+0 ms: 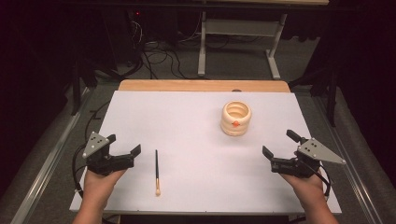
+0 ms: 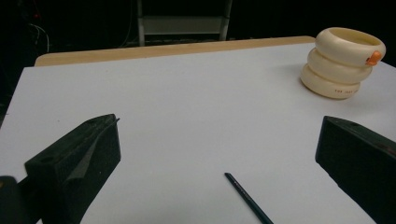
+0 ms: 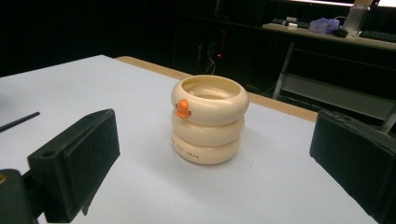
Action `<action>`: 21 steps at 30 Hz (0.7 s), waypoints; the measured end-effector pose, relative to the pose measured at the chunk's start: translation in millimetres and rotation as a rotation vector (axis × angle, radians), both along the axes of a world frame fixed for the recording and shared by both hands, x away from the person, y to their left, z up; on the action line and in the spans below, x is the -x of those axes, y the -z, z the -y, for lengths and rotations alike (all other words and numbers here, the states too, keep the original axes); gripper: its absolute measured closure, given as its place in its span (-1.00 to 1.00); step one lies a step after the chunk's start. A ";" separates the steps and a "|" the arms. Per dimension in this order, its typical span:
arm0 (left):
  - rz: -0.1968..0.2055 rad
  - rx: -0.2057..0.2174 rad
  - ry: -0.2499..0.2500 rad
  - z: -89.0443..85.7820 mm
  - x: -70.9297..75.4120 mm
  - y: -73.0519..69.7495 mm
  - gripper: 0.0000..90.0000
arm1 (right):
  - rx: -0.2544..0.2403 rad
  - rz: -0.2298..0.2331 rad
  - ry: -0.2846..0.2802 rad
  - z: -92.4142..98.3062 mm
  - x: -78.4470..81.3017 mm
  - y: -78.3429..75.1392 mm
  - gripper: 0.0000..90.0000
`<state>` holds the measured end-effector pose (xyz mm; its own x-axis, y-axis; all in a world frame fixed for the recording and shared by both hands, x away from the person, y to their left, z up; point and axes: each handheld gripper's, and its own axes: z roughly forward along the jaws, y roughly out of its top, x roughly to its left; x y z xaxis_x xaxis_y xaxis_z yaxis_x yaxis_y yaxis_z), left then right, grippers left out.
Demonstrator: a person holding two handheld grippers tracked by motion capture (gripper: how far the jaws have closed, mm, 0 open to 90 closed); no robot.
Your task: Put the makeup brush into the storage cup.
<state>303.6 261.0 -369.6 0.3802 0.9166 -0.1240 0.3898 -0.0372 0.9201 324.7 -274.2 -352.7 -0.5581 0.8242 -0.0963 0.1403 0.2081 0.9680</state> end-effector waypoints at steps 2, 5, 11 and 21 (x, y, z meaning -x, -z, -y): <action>-0.017 0.004 0.012 0.2 -1.1 0.8 -0.98 | -0.005 -0.011 -0.001 0.7 0.9 2.2 -0.94; -0.046 0.007 0.022 -0.6 -3.6 -1.9 -0.96 | -0.007 -0.017 -0.003 1.7 1.6 4.1 -0.93; -0.092 -0.044 0.008 -0.2 -6.9 -15.4 -0.95 | -0.011 -0.018 -0.007 4.2 1.9 5.8 -0.93; -0.207 -0.071 -0.010 2.7 -15.3 -5.4 -0.95 | -0.006 -0.008 -0.016 5.2 2.5 5.0 -0.93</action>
